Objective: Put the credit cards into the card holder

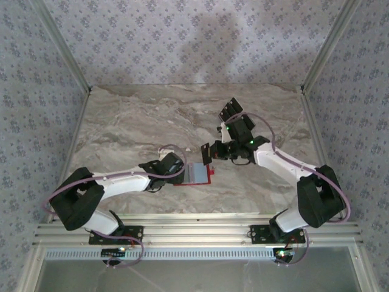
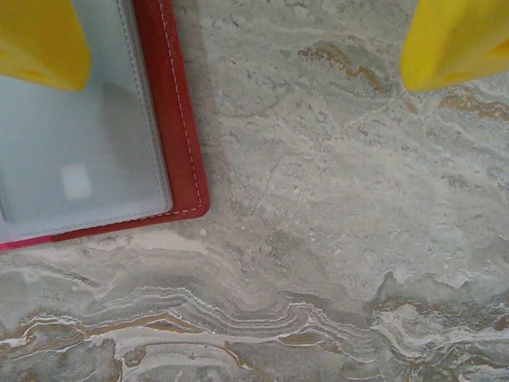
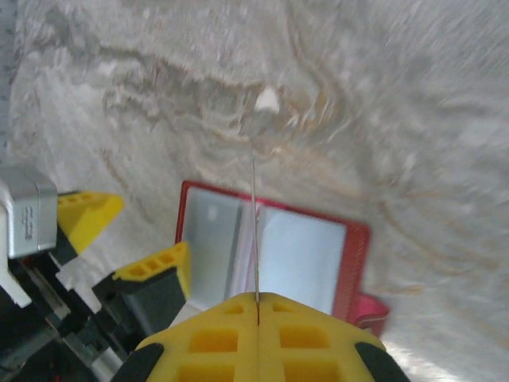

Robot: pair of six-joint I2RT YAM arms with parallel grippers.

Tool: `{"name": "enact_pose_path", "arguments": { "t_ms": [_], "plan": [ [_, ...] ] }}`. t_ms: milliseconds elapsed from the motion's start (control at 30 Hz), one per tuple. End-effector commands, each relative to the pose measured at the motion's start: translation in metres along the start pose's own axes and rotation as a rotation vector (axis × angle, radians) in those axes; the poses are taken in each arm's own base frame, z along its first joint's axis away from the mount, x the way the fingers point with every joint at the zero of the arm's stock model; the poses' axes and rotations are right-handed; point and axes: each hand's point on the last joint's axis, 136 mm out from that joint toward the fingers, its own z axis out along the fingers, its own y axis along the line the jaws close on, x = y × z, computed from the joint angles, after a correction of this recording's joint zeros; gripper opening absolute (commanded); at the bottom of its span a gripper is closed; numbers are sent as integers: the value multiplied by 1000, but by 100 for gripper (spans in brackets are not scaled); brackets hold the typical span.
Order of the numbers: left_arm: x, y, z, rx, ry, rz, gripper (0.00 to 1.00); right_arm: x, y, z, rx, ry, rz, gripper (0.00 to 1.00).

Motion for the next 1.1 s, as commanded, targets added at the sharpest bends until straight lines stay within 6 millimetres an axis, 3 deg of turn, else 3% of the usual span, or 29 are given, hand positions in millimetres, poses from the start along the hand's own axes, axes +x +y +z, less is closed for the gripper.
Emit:
{"name": "enact_pose_path", "arguments": {
  "t_ms": [0,633,1067],
  "plan": [
    [7,9,2,-35,17,-6,100,-9,38,0,-169,-78,49,0],
    [26,26,3,-116,81,-13,100,45,18,54,-157,-39,94,0],
    [32,28,6,-117,90,-19,100,52,8,62,-150,-74,120,0]
  ]
}}
